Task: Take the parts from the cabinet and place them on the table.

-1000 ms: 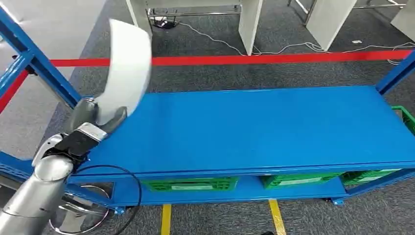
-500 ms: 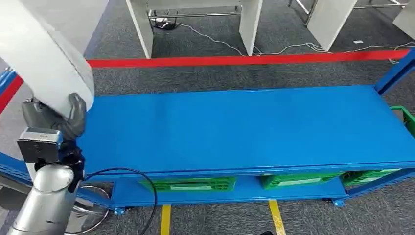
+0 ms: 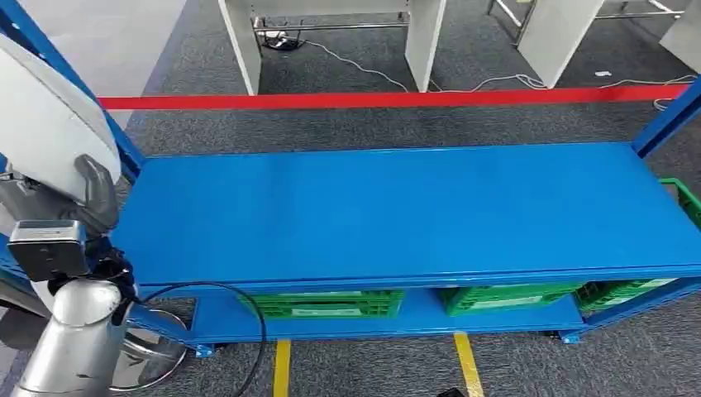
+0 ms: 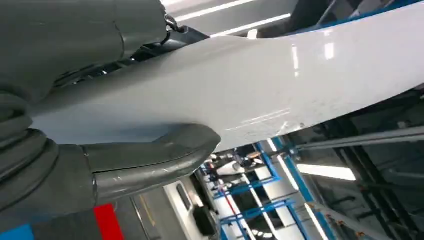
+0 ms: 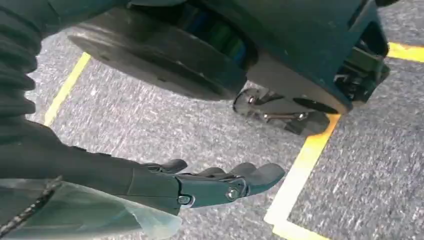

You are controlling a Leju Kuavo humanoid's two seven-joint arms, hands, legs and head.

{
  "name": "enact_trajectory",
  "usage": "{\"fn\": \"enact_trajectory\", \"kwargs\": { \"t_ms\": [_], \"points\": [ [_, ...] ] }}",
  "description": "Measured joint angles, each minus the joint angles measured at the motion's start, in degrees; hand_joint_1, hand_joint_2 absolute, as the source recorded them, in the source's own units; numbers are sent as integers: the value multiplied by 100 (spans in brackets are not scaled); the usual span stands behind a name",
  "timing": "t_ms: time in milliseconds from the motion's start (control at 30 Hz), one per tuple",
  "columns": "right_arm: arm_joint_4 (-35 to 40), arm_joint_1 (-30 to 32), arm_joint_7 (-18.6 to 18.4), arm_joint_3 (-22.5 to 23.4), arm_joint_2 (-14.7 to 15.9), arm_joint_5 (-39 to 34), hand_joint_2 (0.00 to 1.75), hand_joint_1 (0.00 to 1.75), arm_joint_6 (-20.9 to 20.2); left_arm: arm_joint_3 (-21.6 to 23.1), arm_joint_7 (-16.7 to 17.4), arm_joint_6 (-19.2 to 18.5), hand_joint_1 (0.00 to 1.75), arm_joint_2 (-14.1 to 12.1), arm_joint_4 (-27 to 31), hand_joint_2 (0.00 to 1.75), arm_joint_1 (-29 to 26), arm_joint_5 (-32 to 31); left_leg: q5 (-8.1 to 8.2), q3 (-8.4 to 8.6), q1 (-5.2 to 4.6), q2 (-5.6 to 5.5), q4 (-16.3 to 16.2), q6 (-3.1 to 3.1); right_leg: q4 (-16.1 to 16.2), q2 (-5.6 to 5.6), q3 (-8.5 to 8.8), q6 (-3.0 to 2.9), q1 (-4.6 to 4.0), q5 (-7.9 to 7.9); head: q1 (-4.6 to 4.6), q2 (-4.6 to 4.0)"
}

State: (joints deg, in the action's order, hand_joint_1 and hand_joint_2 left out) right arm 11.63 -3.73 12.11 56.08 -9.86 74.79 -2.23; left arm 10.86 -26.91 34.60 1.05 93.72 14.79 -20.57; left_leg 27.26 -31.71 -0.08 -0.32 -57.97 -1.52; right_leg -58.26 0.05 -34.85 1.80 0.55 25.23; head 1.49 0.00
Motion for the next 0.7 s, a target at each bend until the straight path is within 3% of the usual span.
{"fn": "enact_trajectory", "kwargs": {
  "t_ms": [33, 67, 133, 167, 200, 233, 300, 333, 367, 433, 500, 533, 567, 633, 667, 700],
  "points": [
    [0, -1, -17, 0, 0, 0, 175, 0, 9, 0, 0, 2, 175, 11, 0, 175, 10, 0, -46, -3, 22, 28, 18, -17, -59, 3, -89, 19, 13, 104, -9, 0],
    [0, -4, -32, 2, 0, 0, 175, 0, 13, -2, 0, 2, 175, 24, 0, 175, 24, -4, -72, -38, 25, 29, 18, -53, -262, 2, -148, 38, 9, 336, -26, 0],
    [2, -22, -37, 4, 2, -4, 175, 0, 13, -2, 0, 2, 175, 26, 0, 175, 19, -4, -120, -117, 16, 39, 9, -92, -1112, 2, -439, 58, 18, 871, -41, 0],
    [2, -22, -33, 4, 2, -7, 175, 0, 13, -4, 0, 2, 175, 26, 0, 175, 17, -4, -147, -162, 9, 44, 5, -92, -1486, 1, -554, 69, 13, 1026, -39, 0],
    [2, -22, -28, 4, 2, -9, 175, 0, 13, -2, 0, 2, 175, 26, 0, 175, 14, -4, -175, -204, 6, 45, -3, -91, -1613, 3, -550, 73, 9, 1028, -44, 0],
    [2, -23, -31, 4, 2, -7, 175, 0, 13, -2, 0, 4, 175, 26, 0, 175, 12, -4, -198, -244, 3, 45, -11, -85, -1479, 0, -414, 70, 10, 909, -42, 0],
    [2, -18, -46, 4, 2, -2, 175, 0, 13, -2, 0, 31, 175, 28, 0, 175, 13, -4, -228, -305, 4, 42, -43, -58, -646, 0, 139, 44, 11, 518, -46, 0],
    [2, -18, -46, 4, 2, -2, 175, 0, 17, -2, 0, 50, 175, 28, 0, 175, 14, -4, -240, -323, 4, 41, -61, -39, -147, -2, 438, 24, 10, 436, -46, 0],
    [2, -24, -44, 4, 2, 0, 175, 0, 20, -4, 0, 83, 175, 28, 0, 175, 23, -9, -263, -362, -27, 44, -65, 1, 15, 4, 634, 20, -13, 549, -44, 0],
    [0, -20, -44, 4, 0, 0, 175, 0, 28, -4, 0, 109, 175, 28, 0, 175, 48, -44, -326, -385, -26, 46, -91, 59, 56, 14, 539, -15, -11, 491, -39, 0],
    [0, -4, -46, 4, -2, 0, 175, 0, 31, 0, 0, 133, 175, 24, 0, 175, 51, -55, -388, -397, -31, 42, -78, 119, 76, 13, 492, -110, 0, 424, -37, 0],
    [-4, -2, -46, 4, -9, 0, 175, 0, 31, 0, 0, 144, 175, 22, 0, 175, 50, -55, -300, -437, -13, 38, -123, 146, 94, -5, 487, -158, 23, 382, -42, 0],
    [-4, -9, -46, 4, -7, 0, 175, 0, 39, 0, 0, 166, 175, 15, 0, 175, 60, -57, -47, -513, -9, 37, -328, 185, 94, -12, 438, -203, 22, 346, 0, 0],
    [-4, -20, -46, 4, -9, 2, 175, 0, 37, 2, 4, 184, 175, 13, 0, 175, 60, -63, 510, -775, 18, 37, -1173, 238, 88, -19, 349, -244, 14, 271, 2, 0],
    [-4, -16, -46, 4, -9, 2, 175, 0, 33, 2, 18, 195, 175, 15, -2, 175, 58, -66, 699, -892, 26, 37, -1596, 255, 83, -22, 295, -248, 9, 235, 0, 0],
    [-4, -10, -46, 4, -9, 2, 175, 0, 33, 2, 24, 199, 175, 13, -2, 175, 56, -70, 747, -915, 31, 37, -1800, 263, 75, -23, 245, -245, 8, 204, 2, 0]
  ]
}}
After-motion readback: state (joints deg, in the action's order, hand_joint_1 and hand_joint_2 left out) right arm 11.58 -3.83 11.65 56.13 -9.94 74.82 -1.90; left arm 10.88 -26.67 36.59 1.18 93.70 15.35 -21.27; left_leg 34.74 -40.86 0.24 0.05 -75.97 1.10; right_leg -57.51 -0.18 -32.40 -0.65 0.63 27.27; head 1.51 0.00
